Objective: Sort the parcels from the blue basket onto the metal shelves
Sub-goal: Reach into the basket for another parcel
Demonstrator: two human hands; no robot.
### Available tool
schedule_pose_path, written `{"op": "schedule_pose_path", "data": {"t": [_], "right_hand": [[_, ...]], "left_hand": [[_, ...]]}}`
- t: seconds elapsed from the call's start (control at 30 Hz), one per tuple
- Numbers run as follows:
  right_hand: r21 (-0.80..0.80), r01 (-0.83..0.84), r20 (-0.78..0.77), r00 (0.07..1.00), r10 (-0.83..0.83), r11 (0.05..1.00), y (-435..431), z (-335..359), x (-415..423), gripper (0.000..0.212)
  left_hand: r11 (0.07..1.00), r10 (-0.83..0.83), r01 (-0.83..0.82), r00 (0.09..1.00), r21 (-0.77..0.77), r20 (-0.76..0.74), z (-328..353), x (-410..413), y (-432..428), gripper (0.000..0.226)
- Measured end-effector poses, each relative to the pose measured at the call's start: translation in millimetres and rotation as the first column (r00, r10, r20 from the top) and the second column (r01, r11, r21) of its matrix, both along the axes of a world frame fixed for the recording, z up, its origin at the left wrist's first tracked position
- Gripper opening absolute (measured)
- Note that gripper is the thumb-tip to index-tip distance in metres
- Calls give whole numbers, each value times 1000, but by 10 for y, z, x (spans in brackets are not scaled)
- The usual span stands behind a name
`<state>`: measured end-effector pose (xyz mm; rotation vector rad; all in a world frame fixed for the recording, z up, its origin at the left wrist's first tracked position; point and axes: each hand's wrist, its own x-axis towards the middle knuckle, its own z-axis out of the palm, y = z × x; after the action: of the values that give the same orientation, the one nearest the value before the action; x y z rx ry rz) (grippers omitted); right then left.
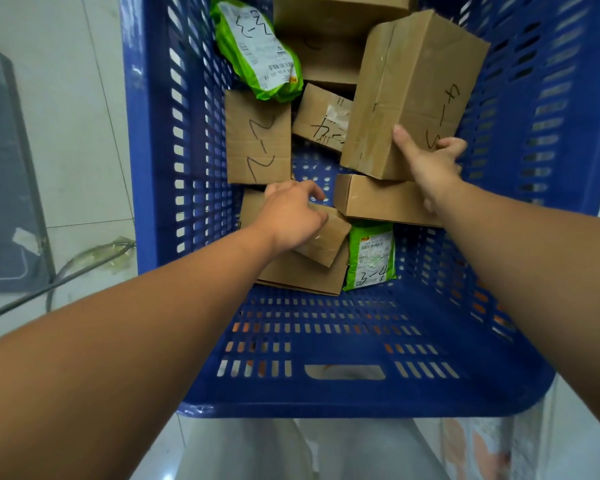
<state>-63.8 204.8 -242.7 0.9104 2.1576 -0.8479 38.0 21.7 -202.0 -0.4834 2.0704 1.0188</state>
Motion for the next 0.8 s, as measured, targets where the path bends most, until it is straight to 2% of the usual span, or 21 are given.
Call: {"op": "schedule_pose_path", "data": {"t": [0.07, 0.17, 0.23, 0.4, 0.5, 0.6, 0.7, 0.8], "right_hand": [[29, -64, -13, 998, 64, 998, -18, -19, -3, 100], [76, -110, -12, 994, 112, 991, -74, -38, -18, 126], [102, -127, 15, 992, 126, 987, -96, -38, -18, 135], [205, -231, 46, 973, 227, 951, -176, 139, 21, 132], [275, -299, -6, 950, 313, 914, -281, 296, 109, 133], [332, -406, -32, 897, 440, 852, -373, 477, 179, 132], [327, -449, -15, 878, 479, 832, -410, 691, 177, 129], [343, -547, -6, 812, 584, 764, -378, 940, 175, 129]], "left_hand": [[1000, 12, -12, 1000, -11, 1, -24, -5, 22, 37], [1000, 13, -13, 1000, -3, 7, -68, -19, 70, 37], [1000, 0, 0, 1000, -1, 7, -91, -22, 96, 38], [996, -41, 35, 997, -86, -64, -19, -65, 123, 44], [976, -155, 134, 981, -172, -113, 114, -190, 114, 46], [906, -321, 234, 923, -352, -211, 308, -352, 67, 58], [784, -490, 249, 811, -568, -320, 559, -488, -39, 73], [703, -606, 297, 727, -646, -324, 846, -595, -130, 79]]}}
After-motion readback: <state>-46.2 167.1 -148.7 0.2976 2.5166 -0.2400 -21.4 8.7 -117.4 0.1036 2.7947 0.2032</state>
